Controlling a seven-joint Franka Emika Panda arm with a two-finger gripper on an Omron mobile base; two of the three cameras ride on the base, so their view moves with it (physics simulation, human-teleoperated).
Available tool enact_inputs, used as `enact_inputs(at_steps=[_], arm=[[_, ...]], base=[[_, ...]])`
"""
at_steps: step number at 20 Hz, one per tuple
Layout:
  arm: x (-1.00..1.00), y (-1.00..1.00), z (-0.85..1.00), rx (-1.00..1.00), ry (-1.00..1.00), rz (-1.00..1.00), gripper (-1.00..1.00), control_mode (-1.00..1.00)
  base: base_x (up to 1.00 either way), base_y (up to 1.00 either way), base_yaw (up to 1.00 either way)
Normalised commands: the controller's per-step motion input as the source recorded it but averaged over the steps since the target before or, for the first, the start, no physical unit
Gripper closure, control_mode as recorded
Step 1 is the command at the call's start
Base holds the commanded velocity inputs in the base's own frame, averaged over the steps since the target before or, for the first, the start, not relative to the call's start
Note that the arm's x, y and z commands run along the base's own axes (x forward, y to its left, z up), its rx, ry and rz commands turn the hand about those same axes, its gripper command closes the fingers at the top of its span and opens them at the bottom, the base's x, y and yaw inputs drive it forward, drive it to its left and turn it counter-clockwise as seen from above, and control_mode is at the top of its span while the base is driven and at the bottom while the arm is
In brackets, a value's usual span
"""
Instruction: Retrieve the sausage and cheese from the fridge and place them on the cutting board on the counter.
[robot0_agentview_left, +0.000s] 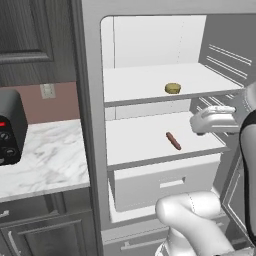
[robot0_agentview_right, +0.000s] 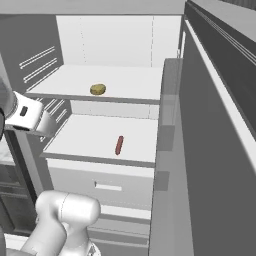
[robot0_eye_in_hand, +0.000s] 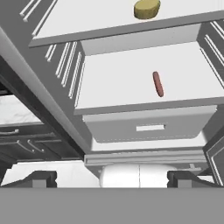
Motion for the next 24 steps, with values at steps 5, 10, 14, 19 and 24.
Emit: enact_inputs(at_steps=[5,10,14,19,24], arm=[[0.20,-0.33,0.17,0.00,0.00,-0.06,-1.00,-1.00],[0.28,-0.05,0.01,-0.01,-0.03,-0.11,-1.00,-1.00],[0.36,-0.04,0.00,-0.06,-0.14,-0.13,-1.00,-1.00],[0.42,-0.03,0.00,-0.05,-0.13,-0.15,-1.00,-1.00],[0.58,-0.01,0.11,-0.01,-0.02,-0.10,-1.00,-1.00]], base=[[0.00,0.00,0.00],[0.00,0.00,0.00],[0.00,0.00,0.00],[0.00,0.00,0.00],[0.00,0.00,0.00]])
